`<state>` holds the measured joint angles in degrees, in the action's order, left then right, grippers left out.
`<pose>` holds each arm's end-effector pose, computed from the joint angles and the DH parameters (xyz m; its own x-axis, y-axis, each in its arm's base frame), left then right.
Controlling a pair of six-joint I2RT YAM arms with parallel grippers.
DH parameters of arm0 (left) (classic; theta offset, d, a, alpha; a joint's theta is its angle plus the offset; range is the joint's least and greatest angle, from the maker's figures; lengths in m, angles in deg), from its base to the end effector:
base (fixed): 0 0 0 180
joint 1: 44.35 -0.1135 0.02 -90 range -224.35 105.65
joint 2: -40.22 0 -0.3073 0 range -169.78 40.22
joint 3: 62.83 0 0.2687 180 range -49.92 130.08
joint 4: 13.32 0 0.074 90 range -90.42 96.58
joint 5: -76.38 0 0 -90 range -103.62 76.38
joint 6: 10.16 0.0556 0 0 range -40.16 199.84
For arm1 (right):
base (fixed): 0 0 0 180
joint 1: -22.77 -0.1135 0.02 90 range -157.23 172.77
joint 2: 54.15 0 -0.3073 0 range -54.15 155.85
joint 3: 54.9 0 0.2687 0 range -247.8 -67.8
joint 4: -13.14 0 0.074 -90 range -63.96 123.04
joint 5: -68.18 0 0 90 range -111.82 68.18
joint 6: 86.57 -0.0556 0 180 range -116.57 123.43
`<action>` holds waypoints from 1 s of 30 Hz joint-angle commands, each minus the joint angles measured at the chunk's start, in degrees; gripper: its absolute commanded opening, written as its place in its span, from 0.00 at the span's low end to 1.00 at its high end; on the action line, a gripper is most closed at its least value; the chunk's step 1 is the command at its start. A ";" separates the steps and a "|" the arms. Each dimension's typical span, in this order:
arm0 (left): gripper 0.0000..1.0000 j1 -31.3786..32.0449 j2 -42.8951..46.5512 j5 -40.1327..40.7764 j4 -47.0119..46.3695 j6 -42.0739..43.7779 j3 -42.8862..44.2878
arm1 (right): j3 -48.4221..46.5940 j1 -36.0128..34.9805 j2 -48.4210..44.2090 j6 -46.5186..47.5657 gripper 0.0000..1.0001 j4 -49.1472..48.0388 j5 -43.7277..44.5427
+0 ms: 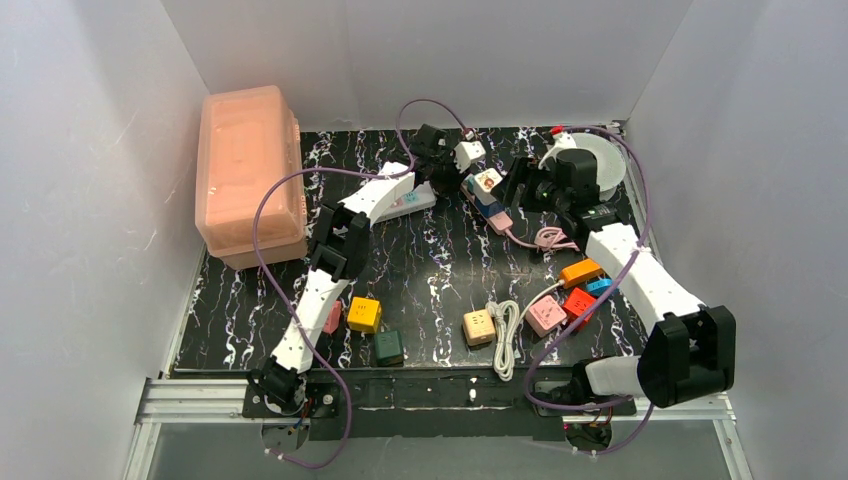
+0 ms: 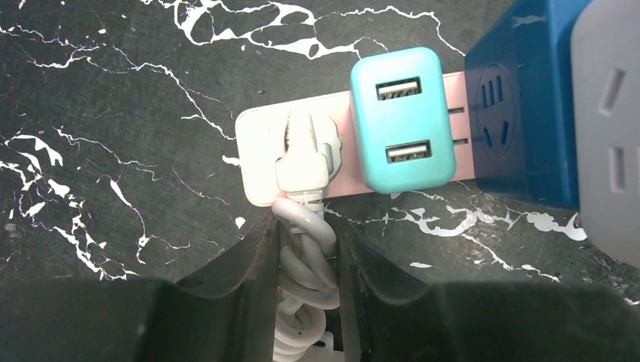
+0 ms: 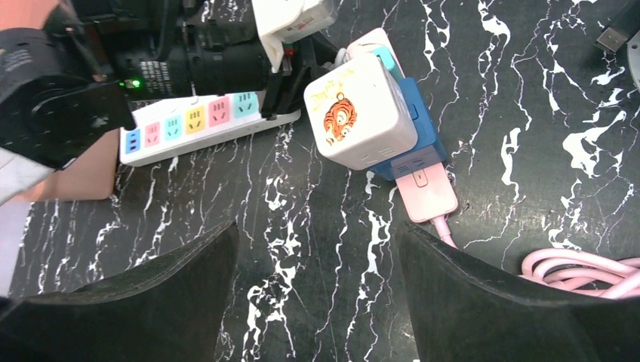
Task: Pull the plug off the socket
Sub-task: Remove the plug from the socket.
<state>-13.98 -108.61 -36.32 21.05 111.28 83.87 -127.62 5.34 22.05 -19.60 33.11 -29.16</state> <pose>0.5518 -0.3482 0.1880 -0.0550 0.5899 -0.8056 0.8940 0.3884 0.2235 0.3159 0.1066 0.3442 -0.5094 0.2468 -0.8244 -0.2278 0.8852 0.4057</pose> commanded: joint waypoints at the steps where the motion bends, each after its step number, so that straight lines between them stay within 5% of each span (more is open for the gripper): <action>1: 0.00 0.04 4.02 0.92 -2.02 -1.26 -2.56 | 0.85 1.07 -3.63 -1.87 0.83 -2.29 -4.69; 14: 0.00 -0.74 22.16 -2.33 -7.28 -1.86 -17.53 | 8.14 3.25 -11.69 -3.78 0.80 -2.67 -7.53; 30: 0.00 -1.01 32.91 -11.68 -7.85 -3.07 -23.57 | 7.12 9.48 -17.28 -3.45 0.79 -2.07 -12.44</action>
<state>-14.59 -84.28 -41.58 15.44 107.65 61.05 -117.74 12.02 5.99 -23.20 32.57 -38.40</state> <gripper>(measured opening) 0.269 0.795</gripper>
